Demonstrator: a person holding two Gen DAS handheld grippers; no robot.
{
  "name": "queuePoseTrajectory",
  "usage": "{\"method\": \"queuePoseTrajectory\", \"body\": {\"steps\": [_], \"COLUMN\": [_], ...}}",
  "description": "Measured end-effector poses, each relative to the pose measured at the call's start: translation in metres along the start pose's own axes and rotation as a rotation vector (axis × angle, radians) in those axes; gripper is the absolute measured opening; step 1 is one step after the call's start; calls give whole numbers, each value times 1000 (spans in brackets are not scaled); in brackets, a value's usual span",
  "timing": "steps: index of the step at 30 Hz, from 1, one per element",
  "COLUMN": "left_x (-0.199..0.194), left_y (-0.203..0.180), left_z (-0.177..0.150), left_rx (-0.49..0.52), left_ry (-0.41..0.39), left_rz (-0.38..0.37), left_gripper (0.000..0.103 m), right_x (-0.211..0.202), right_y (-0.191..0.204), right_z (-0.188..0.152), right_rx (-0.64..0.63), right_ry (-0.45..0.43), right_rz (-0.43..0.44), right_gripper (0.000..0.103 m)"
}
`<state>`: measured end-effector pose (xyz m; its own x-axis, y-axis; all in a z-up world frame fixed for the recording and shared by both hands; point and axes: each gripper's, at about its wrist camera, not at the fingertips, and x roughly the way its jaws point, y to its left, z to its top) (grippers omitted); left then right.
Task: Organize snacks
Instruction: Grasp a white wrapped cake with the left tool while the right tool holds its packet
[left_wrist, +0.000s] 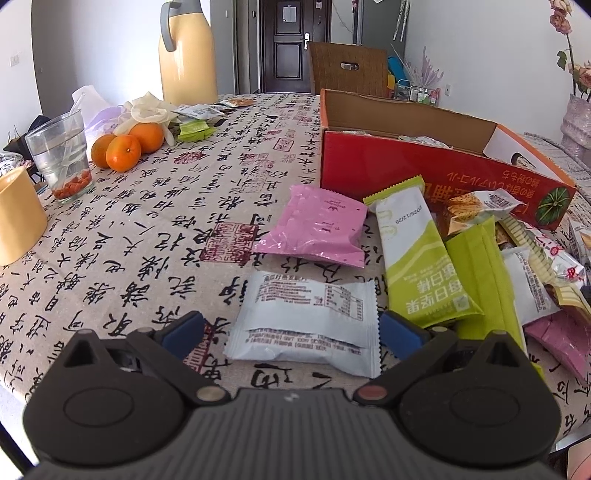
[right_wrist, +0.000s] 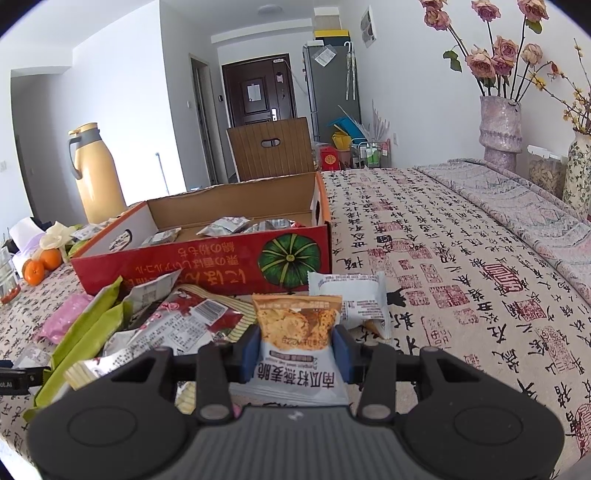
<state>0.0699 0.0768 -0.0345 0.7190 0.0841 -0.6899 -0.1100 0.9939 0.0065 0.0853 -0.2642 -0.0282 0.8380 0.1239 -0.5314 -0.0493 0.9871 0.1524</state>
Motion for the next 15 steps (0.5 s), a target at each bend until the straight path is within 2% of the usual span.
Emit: {"method": "queuePoseTrajectory", "body": {"steps": [7,8,11,15], "left_x": [3,2,-4,-8], "left_y": [0,0,-2,0], "left_z": [-2,-2,-2,-3], "left_rx": [-2,-3,7,-5], "left_ry": [-7,-11,-30,-39], "left_rz": [8,5,-6,-32], "left_gripper": [102,99,79,70], "right_x": [2,2,3,3], "right_y": [0,0,0,1], "right_z": [-2,-2,-3,-3], "right_rx": [2,2,2,1], "right_ry": [5,5,6,7], "right_rz": [1,1,1,3], "right_gripper": [41,41,41,41]}}
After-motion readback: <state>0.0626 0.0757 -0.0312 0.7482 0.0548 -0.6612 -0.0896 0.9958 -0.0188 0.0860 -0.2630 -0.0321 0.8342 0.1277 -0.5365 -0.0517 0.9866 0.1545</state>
